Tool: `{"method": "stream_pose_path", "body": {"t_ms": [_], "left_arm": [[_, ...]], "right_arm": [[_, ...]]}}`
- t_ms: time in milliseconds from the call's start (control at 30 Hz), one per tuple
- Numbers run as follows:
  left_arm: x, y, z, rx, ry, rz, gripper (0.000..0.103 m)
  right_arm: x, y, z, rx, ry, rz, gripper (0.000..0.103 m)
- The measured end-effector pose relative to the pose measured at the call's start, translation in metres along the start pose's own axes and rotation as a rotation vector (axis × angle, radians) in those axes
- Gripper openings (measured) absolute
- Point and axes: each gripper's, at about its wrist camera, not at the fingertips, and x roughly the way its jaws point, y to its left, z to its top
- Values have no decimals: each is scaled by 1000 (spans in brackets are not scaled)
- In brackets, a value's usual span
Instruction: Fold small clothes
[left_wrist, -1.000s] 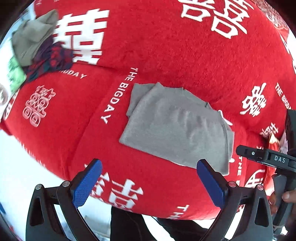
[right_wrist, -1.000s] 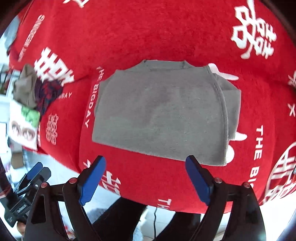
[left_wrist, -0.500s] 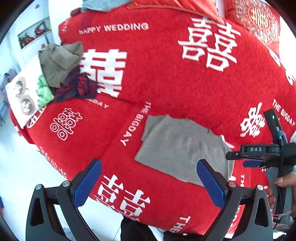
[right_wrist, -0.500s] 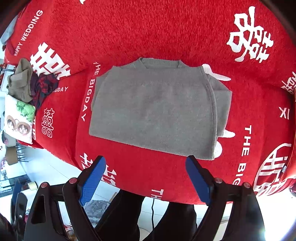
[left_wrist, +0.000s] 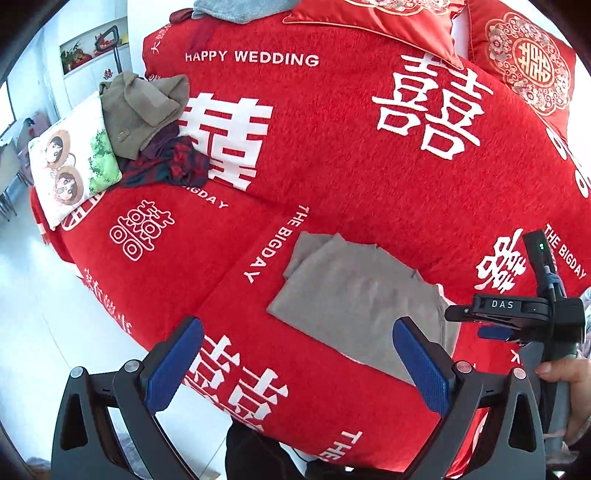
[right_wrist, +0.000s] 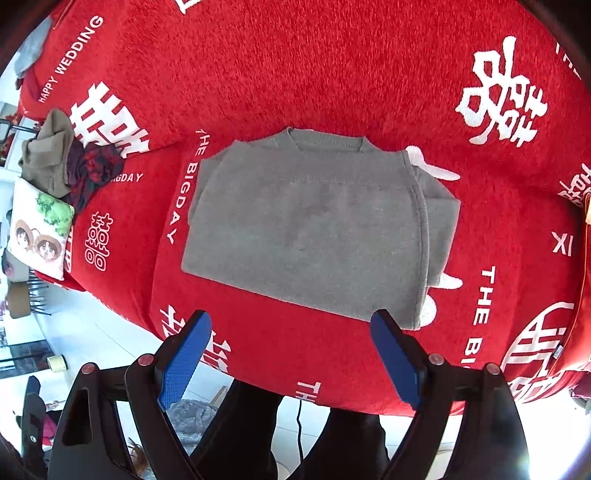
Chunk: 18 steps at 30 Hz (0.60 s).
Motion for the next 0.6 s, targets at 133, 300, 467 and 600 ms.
{"method": "stream_pose_path", "body": {"t_ms": [133,300,467,600], "left_arm": [[-7,-6,1,17,-16,19,102],[-5,-12,-4,29,7,34,102],[4,-9,-3,36,41,44,102],[21,-9,0,47,87,33,102]], "right_arm": [[0,-2,-2,6,-1,15,90],[3,-11,-7,23,3,34,90],[5,-26,-12,61,-13,45,90],[5,-46,-18,117,-42,57,90]]}}
